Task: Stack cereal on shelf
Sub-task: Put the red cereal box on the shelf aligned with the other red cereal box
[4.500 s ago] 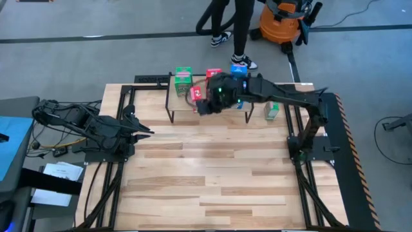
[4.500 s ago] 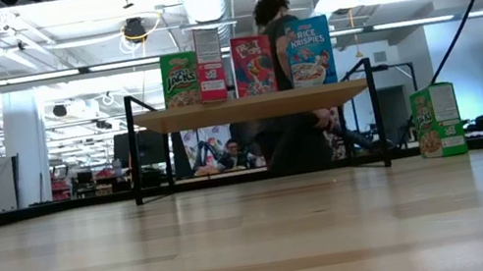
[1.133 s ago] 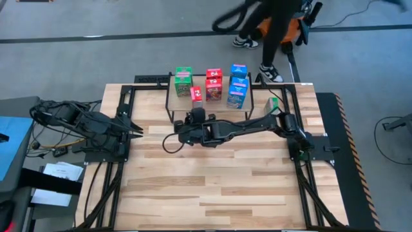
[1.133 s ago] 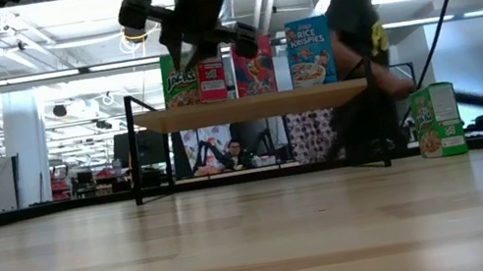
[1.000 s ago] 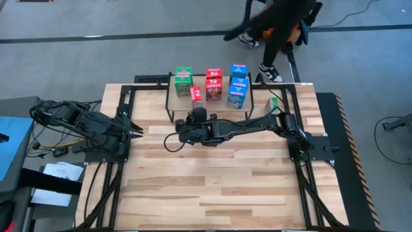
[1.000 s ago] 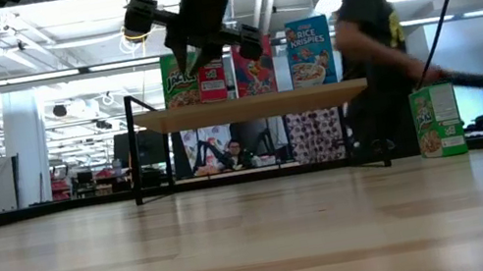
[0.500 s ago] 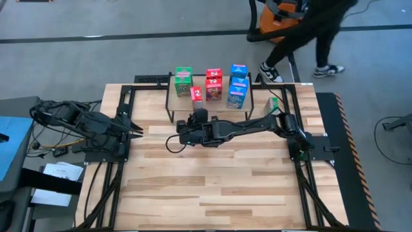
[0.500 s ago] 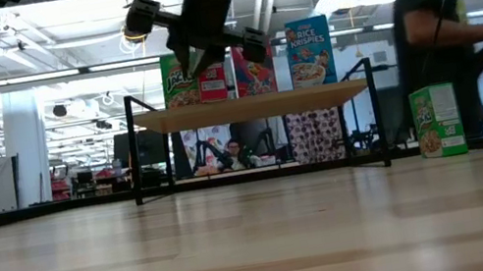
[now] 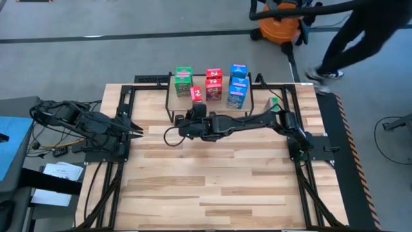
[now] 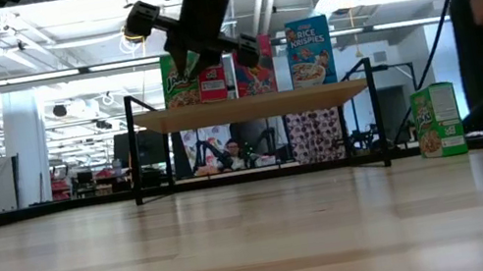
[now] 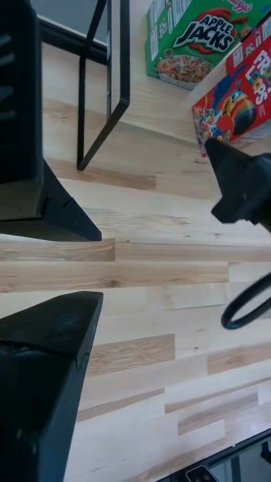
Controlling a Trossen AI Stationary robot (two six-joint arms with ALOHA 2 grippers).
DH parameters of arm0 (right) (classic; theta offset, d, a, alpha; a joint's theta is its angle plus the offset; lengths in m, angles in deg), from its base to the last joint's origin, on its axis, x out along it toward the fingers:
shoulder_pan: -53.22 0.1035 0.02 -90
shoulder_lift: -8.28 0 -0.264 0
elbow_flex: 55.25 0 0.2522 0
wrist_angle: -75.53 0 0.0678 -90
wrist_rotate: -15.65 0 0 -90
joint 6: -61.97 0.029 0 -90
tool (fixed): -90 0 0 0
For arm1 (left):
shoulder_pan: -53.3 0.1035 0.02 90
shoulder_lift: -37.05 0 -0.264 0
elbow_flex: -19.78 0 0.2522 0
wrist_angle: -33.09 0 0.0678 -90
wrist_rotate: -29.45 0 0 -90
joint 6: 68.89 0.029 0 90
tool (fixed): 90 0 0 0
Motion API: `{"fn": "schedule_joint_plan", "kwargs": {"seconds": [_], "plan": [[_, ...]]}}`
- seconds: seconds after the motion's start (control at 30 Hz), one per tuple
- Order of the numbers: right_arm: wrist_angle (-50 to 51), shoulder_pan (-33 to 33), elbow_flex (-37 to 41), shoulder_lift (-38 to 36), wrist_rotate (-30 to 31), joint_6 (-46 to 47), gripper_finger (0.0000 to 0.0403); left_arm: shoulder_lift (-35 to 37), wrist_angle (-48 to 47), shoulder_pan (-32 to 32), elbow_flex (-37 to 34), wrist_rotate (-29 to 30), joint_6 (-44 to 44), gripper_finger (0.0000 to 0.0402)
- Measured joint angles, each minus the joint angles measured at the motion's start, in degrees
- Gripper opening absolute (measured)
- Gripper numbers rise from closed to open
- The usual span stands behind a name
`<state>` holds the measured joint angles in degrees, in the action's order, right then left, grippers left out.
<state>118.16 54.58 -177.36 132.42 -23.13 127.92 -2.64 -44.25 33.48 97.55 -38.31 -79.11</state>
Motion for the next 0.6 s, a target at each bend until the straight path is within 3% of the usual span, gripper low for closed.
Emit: {"fn": "schedule_joint_plan", "kwargs": {"seconds": [0.6], "plan": [[6.0,0.4,0.0,0.0,0.8,4.9,0.0072,0.0,0.0,0.0,0.0,0.0,0.5,0.0108]]}}
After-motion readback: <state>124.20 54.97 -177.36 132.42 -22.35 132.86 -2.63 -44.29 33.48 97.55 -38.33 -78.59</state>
